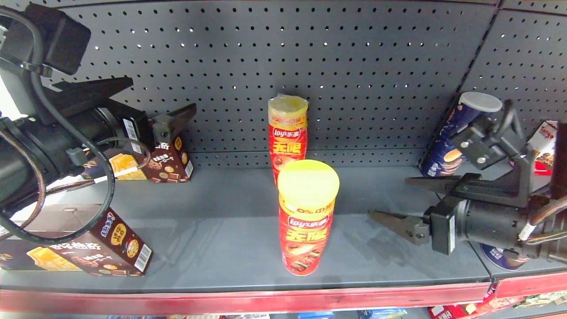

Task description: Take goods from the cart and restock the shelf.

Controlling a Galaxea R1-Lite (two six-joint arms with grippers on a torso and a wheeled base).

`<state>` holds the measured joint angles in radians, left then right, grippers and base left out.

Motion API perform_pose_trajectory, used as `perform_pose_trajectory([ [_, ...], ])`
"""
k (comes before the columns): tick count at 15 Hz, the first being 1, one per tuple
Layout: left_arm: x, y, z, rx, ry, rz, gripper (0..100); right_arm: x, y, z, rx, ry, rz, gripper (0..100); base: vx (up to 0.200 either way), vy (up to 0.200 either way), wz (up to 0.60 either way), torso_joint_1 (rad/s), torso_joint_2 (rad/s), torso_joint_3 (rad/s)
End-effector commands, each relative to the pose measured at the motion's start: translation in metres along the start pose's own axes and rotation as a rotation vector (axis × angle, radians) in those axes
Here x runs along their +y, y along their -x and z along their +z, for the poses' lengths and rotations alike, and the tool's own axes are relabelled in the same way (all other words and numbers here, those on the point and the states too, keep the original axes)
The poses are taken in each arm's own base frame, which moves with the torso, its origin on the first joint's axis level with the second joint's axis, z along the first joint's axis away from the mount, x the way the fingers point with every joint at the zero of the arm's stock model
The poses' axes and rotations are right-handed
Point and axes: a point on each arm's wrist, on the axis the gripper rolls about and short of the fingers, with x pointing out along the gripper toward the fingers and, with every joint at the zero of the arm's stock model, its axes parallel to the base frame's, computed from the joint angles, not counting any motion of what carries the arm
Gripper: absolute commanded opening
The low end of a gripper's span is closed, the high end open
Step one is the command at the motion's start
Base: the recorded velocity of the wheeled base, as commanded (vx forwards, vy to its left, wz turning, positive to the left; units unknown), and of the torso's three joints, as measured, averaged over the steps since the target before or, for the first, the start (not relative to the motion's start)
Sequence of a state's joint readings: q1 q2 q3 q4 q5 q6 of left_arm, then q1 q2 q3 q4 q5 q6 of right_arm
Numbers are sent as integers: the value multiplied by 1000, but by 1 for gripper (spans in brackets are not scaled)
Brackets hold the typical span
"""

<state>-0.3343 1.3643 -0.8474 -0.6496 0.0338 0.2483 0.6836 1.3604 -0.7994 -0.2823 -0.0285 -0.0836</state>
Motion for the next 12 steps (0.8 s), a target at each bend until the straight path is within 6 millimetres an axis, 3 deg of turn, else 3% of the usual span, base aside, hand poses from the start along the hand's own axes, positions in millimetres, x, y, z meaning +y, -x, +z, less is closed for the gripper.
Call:
perform_pose_trajectory([
  [1, 0, 1, 1, -4, 0, -2, 100, 9, -24, -14, 86, 13, 4, 100, 0, 0, 0, 0, 0, 0],
  [12, 0, 1, 1, -8, 0, -4, 100, 24, -53, -32, 189, 43, 18, 100, 0, 0, 0, 0, 0, 0],
])
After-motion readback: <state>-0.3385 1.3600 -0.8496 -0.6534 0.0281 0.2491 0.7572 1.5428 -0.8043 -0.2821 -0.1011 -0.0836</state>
